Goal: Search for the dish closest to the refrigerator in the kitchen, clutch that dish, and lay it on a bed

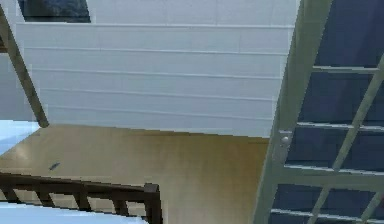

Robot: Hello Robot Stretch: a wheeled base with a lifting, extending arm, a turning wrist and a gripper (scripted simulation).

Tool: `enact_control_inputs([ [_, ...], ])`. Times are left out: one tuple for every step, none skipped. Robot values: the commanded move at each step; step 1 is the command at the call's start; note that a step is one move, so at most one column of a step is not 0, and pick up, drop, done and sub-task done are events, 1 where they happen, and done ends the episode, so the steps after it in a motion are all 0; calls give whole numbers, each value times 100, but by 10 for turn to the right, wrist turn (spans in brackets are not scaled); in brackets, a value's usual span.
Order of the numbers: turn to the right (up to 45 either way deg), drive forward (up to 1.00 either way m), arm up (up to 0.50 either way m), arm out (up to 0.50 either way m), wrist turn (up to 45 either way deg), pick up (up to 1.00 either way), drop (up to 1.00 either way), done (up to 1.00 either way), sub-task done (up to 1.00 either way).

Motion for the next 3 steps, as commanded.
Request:
enact_control_inputs([
  [450, 0, 0, 0, 0, 0, 0, 0, 0],
  [450, 0, 0, 0, 0, 0, 0, 0, 0],
  [-450, 0, 0, 0, 0, 0, 0, 0, 0],
])
